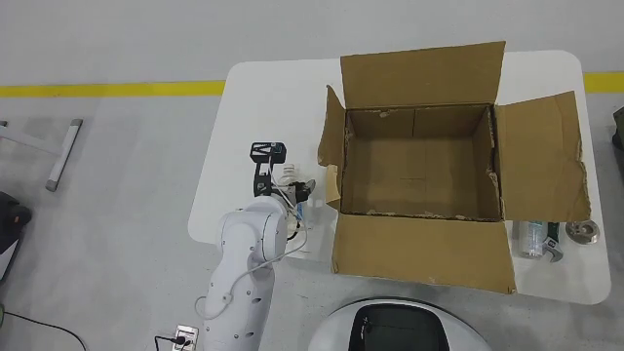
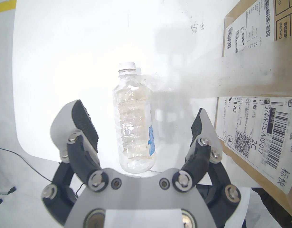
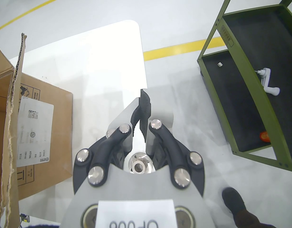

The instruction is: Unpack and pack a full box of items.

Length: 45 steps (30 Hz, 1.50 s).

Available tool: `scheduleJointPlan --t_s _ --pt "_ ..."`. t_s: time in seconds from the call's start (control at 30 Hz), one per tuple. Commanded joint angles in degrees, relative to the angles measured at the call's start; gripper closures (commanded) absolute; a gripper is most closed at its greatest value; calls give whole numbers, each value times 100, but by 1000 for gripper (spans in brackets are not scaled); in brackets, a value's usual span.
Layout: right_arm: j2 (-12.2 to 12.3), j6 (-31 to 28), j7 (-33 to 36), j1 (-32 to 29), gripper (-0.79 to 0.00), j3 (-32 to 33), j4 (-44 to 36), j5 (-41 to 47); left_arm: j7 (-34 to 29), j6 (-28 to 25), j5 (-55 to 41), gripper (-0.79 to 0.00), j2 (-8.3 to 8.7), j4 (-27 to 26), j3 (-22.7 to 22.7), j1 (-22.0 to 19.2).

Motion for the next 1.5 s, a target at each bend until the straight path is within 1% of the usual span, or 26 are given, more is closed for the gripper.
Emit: scheduleJointPlan --t_s 0.0,0.07,0.17,0.23,0.27,0.33,0.4,0.5,0.6,0.7,0.73,0.93,1.03,1.13,1.3,1.37,1.43,1.47 --pt "0 0 0 0 0 0 0 0 0 0 0 -785 0 0 0 0" --pt "-1 8 -50 3 0 -3 -1 23 0 0 0 -785 0 0 0 0" --pt "-29 165 -762 -32 0 -62 74 234 0 0 0 -785 0 0 0 0" --pt "-60 253 -1420 -38 0 -100 104 474 0 0 0 -785 0 0 0 0" --pt "-68 250 -1764 -87 0 -115 136 372 0 0 0 -785 0 0 0 0" --pt "-92 123 -2702 -184 0 -271 167 67 0 0 0 -785 0 0 0 0" --pt "-127 50 -3470 -295 0 -461 278 20 0 0 0 -785 0 0 0 0" --pt "-156 6 -4265 -449 0 -618 252 -203 0 0 0 -785 0 0 0 0" --pt "-170 -67 -4740 -575 0 -709 209 -339 0 0 0 -785 0 0 0 0" --pt "-173 -128 -4989 -673 0 -786 160 -510 0 0 0 -785 0 0 0 0" --pt "-176 -61 -5039 -684 0 -792 150 -560 0 0 0 -785 0 0 0 0" --pt "-178 -36 -5050 -691 0 -816 140 -578 0 0 0 -785 0 0 0 0" --pt "-178 -36 -5050 -691 0 -816 140 -578 120 -70 -119 -785 14 -114 -86 99" --pt "-178 -36 -5050 -691 0 -816 140 -578 -155 -178 -338 -785 37 -308 -261 149" --pt "-178 -36 -5050 -691 0 -816 140 -578 -903 -528 -860 -785 99 -430 -656 207" --pt "-178 -36 -5050 -691 0 -816 140 -578 -1149 -729 -1085 -785 126 -372 -773 233" --pt "-178 -36 -5050 -691 0 -816 140 -578 -1278 -914 -1102 -785 155 -282 -809 246" --pt "-178 -36 -5050 -691 0 -816 140 -578 -1388 -1216 -836 -785 186 -115 -733 259"
